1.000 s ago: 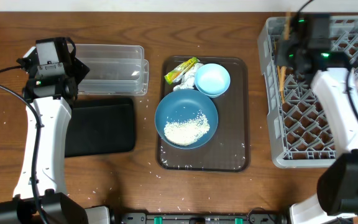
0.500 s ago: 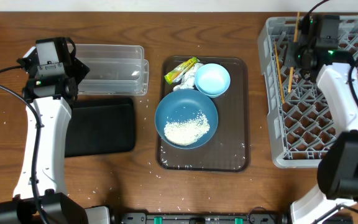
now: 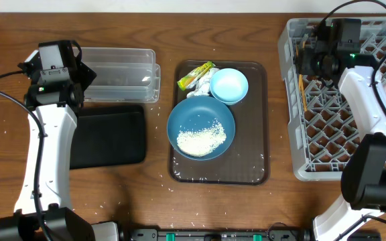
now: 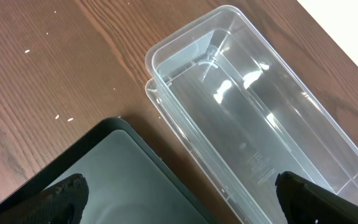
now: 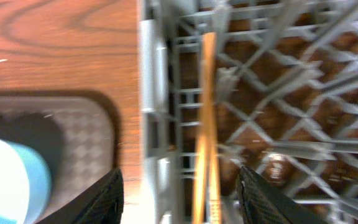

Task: Sort waste into correct bins and load items into the dishwasher rack
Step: 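Carry the chopstick to the rack and lower it upright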

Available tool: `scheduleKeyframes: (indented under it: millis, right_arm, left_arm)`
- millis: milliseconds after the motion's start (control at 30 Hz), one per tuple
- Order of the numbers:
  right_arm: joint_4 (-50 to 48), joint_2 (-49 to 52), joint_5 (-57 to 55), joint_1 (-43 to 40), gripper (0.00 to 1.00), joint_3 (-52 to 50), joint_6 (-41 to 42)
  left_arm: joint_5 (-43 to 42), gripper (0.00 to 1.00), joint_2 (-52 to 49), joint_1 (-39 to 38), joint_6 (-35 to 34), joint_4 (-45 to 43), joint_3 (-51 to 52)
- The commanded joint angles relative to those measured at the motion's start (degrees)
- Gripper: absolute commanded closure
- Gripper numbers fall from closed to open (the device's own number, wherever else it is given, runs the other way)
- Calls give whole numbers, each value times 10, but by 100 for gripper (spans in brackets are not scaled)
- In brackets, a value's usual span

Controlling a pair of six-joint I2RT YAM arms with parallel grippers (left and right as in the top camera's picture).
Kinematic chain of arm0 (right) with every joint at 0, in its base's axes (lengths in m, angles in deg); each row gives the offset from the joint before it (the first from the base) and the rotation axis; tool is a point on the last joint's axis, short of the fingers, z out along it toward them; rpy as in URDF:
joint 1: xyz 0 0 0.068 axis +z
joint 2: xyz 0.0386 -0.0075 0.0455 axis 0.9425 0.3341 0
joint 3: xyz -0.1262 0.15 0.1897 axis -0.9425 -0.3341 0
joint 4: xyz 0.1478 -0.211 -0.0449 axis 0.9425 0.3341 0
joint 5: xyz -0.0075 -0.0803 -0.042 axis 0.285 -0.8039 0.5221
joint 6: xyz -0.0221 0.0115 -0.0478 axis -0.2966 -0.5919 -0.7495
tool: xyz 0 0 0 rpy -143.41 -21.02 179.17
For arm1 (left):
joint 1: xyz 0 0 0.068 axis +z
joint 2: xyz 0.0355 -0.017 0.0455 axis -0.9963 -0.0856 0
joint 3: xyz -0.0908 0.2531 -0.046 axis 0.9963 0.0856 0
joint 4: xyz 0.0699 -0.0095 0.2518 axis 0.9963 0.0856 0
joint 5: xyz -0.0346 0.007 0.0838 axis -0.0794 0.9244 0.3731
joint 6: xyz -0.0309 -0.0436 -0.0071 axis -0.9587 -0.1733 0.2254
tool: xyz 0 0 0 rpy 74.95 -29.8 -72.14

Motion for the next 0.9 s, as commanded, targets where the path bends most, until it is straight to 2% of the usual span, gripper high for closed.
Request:
scheduleKeyframes:
  millis: [0, 100, 167, 233, 300, 433, 567, 667, 867]
  right_arm:
    - [7, -17, 85, -2, 41, 4, 0]
    - [13, -26, 122, 5, 41, 4, 2]
    - [15, -29, 114, 14, 37, 4, 2]
    - [14, -29, 70, 24, 30, 4, 12]
    - [14, -28, 1, 28, 31, 4, 42]
    - [14, -28, -63, 29, 43, 4, 76]
    - [7, -28, -122, 27, 66, 4, 84]
    - [-12, -26, -148, 27, 80, 4, 83]
    - [-50, -11, -165, 26, 89, 3, 84]
  left_arm:
    - [1, 1, -4, 3, -3, 2, 3]
    - [1, 1, -4, 3, -3, 2, 3]
    - [1, 1, -4, 3, -3, 2, 3]
    - [1, 1, -4, 3, -3, 2, 3]
    - [1, 1, -4, 3, -3, 2, 3]
    - [1, 1, -4, 3, -3, 2, 3]
    - [1, 1, -4, 3, -3, 2, 3]
    - [1, 1, -4, 3, -3, 2, 3]
    - [1, 1, -4, 3, -3, 2, 3]
